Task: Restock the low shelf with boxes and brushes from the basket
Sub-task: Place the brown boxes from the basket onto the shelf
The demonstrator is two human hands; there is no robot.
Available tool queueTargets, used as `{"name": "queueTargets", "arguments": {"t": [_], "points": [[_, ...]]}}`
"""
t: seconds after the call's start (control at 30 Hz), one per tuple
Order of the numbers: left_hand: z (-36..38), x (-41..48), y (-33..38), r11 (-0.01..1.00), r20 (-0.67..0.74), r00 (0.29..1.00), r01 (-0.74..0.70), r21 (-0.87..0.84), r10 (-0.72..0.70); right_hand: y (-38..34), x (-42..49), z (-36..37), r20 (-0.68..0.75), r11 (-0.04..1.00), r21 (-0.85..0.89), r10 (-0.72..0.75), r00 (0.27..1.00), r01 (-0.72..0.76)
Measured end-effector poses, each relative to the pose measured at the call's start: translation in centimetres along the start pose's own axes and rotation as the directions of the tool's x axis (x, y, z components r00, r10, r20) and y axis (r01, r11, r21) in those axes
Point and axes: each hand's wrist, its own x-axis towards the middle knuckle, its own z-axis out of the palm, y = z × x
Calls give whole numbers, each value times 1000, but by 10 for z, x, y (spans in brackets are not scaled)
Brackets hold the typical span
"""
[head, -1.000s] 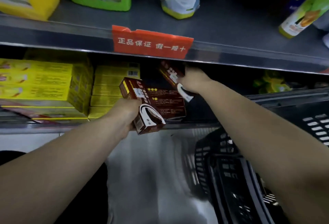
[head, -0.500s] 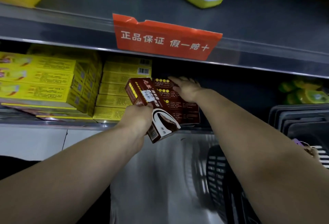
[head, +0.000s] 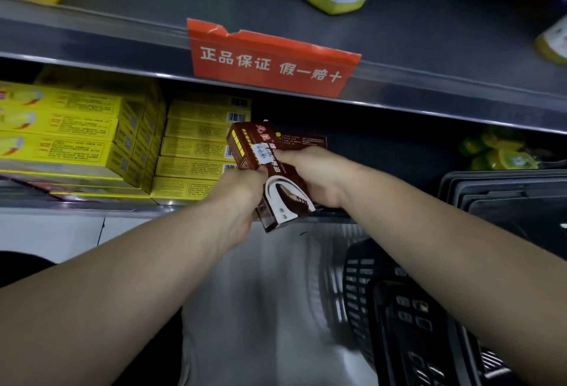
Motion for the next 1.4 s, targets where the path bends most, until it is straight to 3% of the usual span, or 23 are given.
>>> {"name": "queueTargets", "arguments": {"t": [0.07,0.13,0.2,0.23,0.3,0.4,0.5,0.8,1.0,1.07,1.2,1.3,1.4], "points": [[-5,-1,0,997,73,997,-5,82,-1,5,-5,-3,-25,999,5,-39,999,39],[-12,-1,0,933,156,985,-118,340,67,-2,-3,-11,-125,985,-106,-147,981,134],[-20,1,2,704,278,940,-334,627,198,-13,6,-23,-241,879,-433,-326,914,199],[-24,2,5,581,322,915,-403,707,244,-18,13,-29,-271,754,-629,-440,856,188],[-30,5,11,430,342,897,-436,790,281,-24,27,-39,-237,492,-860,-621,747,136],[-33,5,13,300,350,881,-443,845,318,-29,55,-46,-237,438,-892,-664,709,112],[-33,6,12,226,390,854,-479,848,345,-28,82,-45,-194,320,-947,-655,731,36],[-34,7,19,221,389,837,-493,841,386,-10,129,-43,-73,309,-949,-428,901,70],[-24,-3,19,203,427,790,-551,810,441,-26,86,-46,-28,297,-951,-341,940,80],[-17,-11,19,208,462,765,-592,778,449,-31,51,-56,3,309,-943,-377,926,128],[4,-32,11,180,581,696,-692,699,423,-18,-32,-80,4,429,-864,-519,855,264],[25,-53,2,96,675,611,-766,635,414,9,-88,-96,-43,499,-774,-656,754,390],[48,-75,-9,-45,772,471,-842,538,427,49,-132,-108,-169,559,-709,-727,665,431]]}}
